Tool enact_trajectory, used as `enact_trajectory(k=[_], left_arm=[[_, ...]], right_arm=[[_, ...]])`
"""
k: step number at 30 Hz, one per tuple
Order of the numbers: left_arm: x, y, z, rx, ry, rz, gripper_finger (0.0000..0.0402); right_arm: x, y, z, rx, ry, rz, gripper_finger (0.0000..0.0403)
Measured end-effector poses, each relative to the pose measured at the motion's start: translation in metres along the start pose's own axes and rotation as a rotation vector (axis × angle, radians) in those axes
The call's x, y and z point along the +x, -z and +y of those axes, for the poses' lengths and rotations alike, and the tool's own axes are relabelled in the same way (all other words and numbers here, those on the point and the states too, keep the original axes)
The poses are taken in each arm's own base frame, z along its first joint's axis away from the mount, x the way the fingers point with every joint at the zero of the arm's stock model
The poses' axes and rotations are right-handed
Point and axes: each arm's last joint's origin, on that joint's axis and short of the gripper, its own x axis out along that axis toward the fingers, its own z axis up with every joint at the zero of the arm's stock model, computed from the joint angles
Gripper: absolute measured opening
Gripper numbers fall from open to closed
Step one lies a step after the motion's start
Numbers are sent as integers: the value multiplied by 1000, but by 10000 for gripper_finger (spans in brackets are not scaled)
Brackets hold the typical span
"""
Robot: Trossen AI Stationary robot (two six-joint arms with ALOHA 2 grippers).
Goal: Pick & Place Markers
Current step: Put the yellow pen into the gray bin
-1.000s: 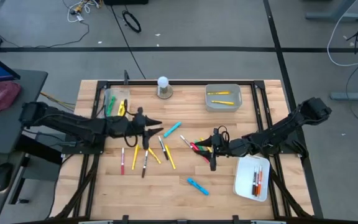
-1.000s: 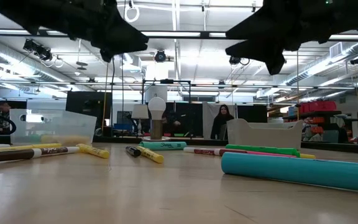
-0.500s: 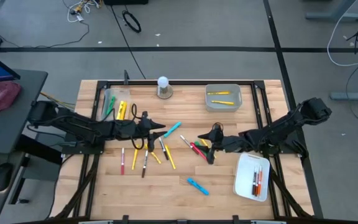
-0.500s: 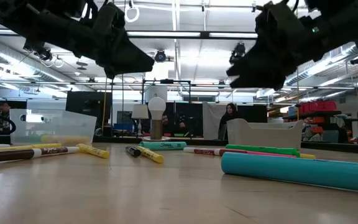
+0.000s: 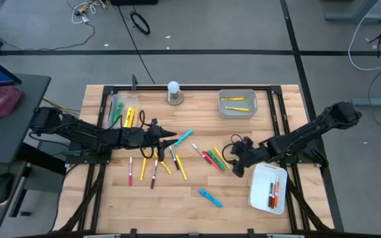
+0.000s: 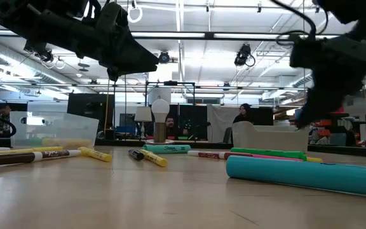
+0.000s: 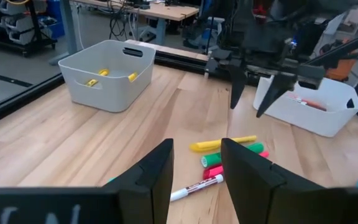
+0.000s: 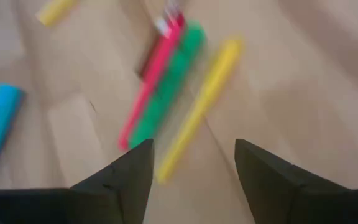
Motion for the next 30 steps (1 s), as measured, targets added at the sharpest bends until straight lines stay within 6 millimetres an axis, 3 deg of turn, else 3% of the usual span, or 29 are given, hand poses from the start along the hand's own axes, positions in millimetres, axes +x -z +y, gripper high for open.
enact_trajectory(k=[5,14,30], left_arm=[[0,0,0,-3,1,-3,140],[0,0,0,-14,1,-4,140],[0,0,0,-15,1,-4,140]], right_arm=[[1,6,-6,113,75,42,208],[25,9,12,-90,39,-14,201],[62,23,10,-180,200,-9,199]])
